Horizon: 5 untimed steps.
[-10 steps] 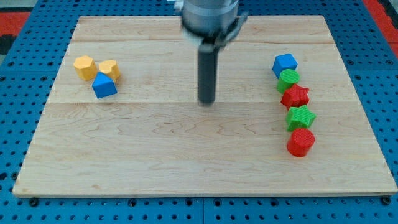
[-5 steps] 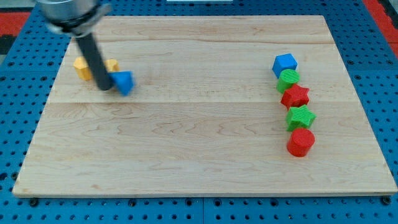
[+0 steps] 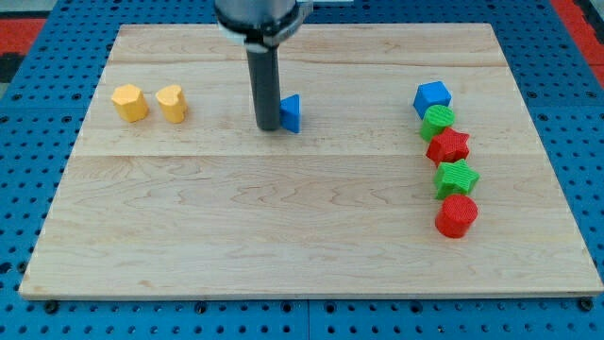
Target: Push the blue triangle to the right side of the board
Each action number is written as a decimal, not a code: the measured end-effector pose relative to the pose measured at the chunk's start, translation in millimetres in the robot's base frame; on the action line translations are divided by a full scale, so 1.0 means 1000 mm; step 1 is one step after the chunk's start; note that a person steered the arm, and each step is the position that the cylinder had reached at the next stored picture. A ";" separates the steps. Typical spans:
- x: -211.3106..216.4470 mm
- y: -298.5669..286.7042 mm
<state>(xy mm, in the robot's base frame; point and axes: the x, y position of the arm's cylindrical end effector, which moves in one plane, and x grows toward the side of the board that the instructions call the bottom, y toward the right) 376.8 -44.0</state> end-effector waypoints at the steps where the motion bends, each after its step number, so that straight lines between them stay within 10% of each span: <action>1: -0.047 0.044; 5: -0.024 0.079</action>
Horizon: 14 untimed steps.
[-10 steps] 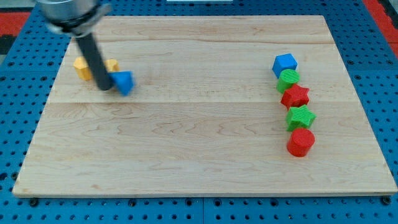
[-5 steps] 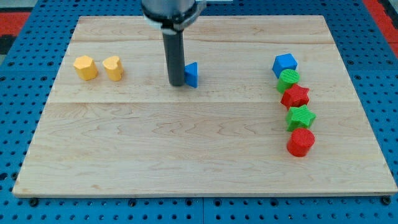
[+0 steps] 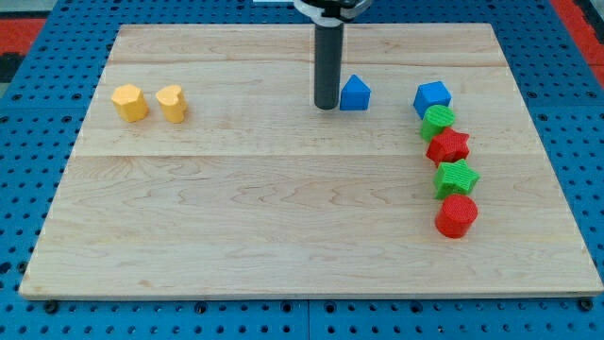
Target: Push the blue triangle to the right side of the board
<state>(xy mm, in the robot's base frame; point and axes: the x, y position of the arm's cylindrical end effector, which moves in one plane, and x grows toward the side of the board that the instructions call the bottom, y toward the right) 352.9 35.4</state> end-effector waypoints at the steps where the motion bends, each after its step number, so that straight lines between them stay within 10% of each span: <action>1: -0.041 0.018; 3: -0.067 -0.015; 5: 0.047 -0.009; 11: -0.064 0.015; 14: -0.050 0.131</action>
<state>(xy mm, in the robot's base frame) 302.8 166.9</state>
